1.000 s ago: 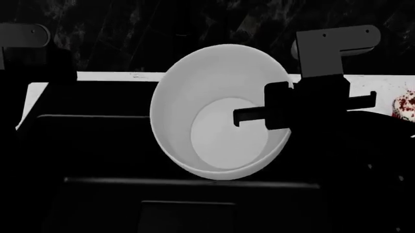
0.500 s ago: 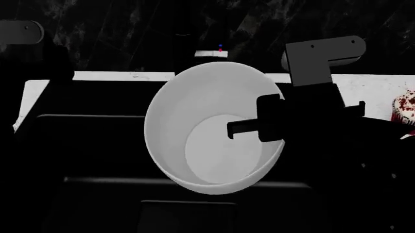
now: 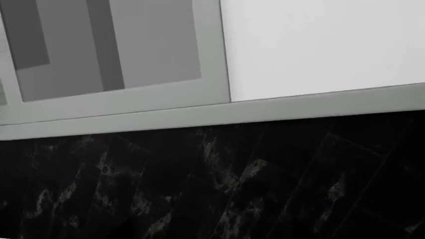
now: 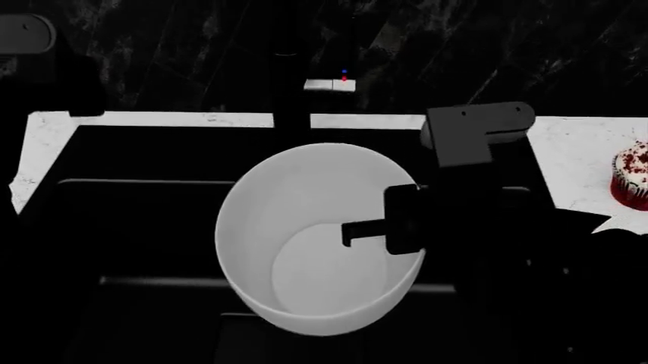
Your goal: Move the fresh-baked cupcake off the tray onto the counter, and place the bowl used for mixing into the sink.
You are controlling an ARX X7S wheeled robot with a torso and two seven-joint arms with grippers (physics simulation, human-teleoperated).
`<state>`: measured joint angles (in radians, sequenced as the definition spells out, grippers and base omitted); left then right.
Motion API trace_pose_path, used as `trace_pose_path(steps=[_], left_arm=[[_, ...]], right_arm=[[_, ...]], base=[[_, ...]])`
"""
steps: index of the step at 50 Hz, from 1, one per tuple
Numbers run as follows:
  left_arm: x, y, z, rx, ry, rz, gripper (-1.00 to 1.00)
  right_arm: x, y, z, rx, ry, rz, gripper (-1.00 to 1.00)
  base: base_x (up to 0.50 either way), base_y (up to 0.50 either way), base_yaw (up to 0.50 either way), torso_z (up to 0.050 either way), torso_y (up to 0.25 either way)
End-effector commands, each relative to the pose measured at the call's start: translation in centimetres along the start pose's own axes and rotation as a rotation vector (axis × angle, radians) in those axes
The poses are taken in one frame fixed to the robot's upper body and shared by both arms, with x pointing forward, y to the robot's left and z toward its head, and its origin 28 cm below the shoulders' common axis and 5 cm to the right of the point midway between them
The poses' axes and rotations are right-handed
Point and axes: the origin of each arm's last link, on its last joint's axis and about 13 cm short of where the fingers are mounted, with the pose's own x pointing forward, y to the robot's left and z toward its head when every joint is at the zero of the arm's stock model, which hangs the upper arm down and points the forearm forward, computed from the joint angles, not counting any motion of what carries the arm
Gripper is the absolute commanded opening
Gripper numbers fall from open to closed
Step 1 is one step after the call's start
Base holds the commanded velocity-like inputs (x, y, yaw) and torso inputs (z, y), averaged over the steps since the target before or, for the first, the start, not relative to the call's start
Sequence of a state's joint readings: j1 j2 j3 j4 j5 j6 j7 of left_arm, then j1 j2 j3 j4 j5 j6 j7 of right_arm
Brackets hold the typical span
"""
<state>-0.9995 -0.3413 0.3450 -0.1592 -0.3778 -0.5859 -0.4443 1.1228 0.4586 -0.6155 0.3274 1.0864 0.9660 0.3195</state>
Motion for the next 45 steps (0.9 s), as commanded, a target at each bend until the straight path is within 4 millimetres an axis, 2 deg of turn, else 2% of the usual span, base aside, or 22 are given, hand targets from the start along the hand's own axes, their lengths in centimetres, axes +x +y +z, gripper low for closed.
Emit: trace_pose_path(steps=[1,12,45], left_arm=[[0.0,0.1,0.6,-0.013,-0.010,-0.009,1.00],[0.0,-0.1,0.4,-0.009,-0.001,-0.014,1.00],[0.1,-0.4,0.0,-0.002,0.007,-0.030,1.00]], right_arm=[[1.6,-0.2,-0.4,0.032,0.017,0.029,-1.00],[3.3,0.2,-1.8,0.055,0.060,0.058,-1.00],[6.3,0.3,-5.5,0.082,0.165,0.088,-1.00]], base=[[0.00,0.00,0.00,0.000,0.000],[0.00,0.00,0.00,0.000,0.000],[0.00,0.00,0.00,0.000,0.000]])
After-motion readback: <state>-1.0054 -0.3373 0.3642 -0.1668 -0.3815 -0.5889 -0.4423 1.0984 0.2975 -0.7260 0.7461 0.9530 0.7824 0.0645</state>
